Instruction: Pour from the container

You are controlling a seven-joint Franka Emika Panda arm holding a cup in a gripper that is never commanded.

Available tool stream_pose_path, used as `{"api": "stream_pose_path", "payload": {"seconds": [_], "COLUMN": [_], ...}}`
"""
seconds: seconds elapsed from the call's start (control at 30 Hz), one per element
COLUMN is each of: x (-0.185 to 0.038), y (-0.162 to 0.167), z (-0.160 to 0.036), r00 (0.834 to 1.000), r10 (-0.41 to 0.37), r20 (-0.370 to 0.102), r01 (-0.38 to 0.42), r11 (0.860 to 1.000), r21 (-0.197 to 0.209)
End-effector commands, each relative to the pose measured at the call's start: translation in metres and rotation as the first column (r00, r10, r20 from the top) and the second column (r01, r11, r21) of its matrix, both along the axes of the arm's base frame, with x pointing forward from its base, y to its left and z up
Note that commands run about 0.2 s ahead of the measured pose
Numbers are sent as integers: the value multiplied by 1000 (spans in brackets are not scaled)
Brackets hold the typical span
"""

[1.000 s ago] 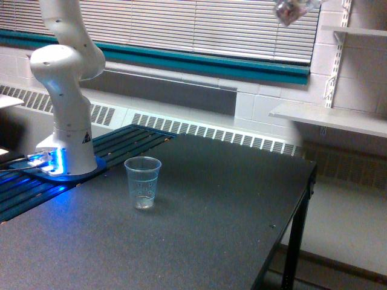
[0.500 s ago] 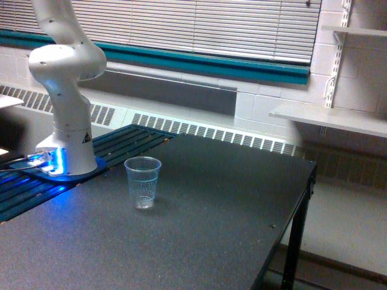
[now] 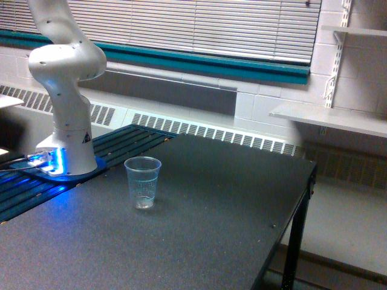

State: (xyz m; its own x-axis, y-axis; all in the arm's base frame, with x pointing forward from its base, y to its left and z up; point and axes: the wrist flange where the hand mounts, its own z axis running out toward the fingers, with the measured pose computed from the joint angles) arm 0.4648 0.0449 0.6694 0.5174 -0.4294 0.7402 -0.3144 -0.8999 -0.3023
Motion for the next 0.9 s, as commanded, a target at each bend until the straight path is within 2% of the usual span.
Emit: {"api": "stream_pose_path", "payload": {"seconds": [0.03,0.27,0.53,0.9], "x": [-4,-12,-22,-38], "y": [-32,-53,-74,-99], "z": [-22,-45,-70,-106], "r00": [999,998,994,985], "r10": [-31,-60,-84,-110], "r20": [-18,-34,-76,-136], "r01": [30,58,75,91], "r11": [999,996,991,986], "r21": [-33,-65,-108,-140]}}
